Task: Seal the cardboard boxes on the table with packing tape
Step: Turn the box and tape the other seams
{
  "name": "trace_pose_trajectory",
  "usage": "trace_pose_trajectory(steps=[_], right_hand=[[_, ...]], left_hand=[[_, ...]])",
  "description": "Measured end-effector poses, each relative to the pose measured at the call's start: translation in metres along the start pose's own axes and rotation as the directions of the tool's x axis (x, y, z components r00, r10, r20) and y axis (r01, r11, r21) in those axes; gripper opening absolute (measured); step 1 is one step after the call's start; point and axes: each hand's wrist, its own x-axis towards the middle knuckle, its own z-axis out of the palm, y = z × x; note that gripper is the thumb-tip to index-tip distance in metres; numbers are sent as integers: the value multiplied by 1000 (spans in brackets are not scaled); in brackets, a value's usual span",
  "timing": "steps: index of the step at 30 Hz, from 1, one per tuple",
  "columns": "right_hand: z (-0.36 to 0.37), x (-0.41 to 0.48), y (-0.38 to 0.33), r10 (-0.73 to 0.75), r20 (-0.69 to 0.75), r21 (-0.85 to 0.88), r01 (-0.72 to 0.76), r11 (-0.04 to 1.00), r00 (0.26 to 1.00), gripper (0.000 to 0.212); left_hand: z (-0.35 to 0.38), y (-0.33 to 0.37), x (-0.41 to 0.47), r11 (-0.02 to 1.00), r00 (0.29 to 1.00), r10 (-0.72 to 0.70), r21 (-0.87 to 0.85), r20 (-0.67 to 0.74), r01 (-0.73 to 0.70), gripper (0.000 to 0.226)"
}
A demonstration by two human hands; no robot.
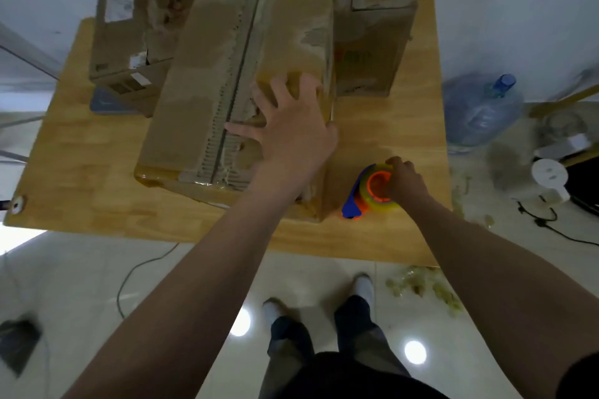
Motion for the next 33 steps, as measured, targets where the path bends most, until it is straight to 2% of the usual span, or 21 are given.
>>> trace_pose_trajectory(steps=[3, 5, 8, 10, 12, 14, 16, 18, 21, 23, 25, 28, 30, 33], right_hand=[[2, 10, 5, -4, -52, 13, 5, 1000, 999, 39], [-1, 10, 6, 7, -69, 27, -6, 1000, 998, 39], [-11, 4, 8, 50, -103, 116, -38, 993, 993, 46], [-24, -6, 6, 70, -118, 229, -41, 973, 991, 64], [-46, -26, 0, 86, -123, 466, -19, 884, 989, 75], [-72, -47, -8, 87, -146, 672, 34, 740, 985, 92], [-98, -70, -18, 50, -208, 749, 126, 651, 977, 99], [-124, -94, -32, 20, -214, 821, 168, 545, 977, 90], [-158, -131, -57, -31, -163, 919, 164, 358, 986, 76], [-174, -153, -75, -79, -198, 925, 213, 315, 977, 72], [-183, -173, -94, -130, -247, 907, 277, 318, 960, 70], [-188, -199, -122, -202, -284, 896, 335, 292, 937, 70], [-187, -213, -138, -241, -298, 894, 358, 268, 924, 71], [-184, -229, -159, -298, -310, 890, 386, 242, 903, 72]], left_hand=[[0, 6, 2, 1000, 1000, -27, 5, -8, 27, 42], [-3, 6, 5, 998, 999, -48, -45, 10, 49, 37], [-10, 7, 4, 993, 997, -61, -100, 39, 65, 34], [-16, 8, 1, 990, 996, -59, -121, 67, 66, 33], [-20, 4, 0, 987, 993, -72, -139, 94, 85, 36], [-31, -1, -1, 972, 991, -92, -208, 102, 112, 35], [-45, -7, -6, 937, 992, -89, -330, 95, 115, 32], [-61, -15, -13, 901, 991, -100, -414, 89, 129, 29], [-79, -32, -27, 908, 988, -140, -390, 65, 155, 15], [-91, -47, -35, 895, 986, -160, -416, 44, 163, 20], [-104, -59, -45, 810, 985, -159, -562, 62, 167, 23], [-121, -71, -52, 620, 974, -145, -752, 172, 225, 27], [-132, -81, -54, 514, 961, -87, -815, 262, 269, 33], [-145, -99, -51, 418, 930, -22, -842, 366, 341, 44]])
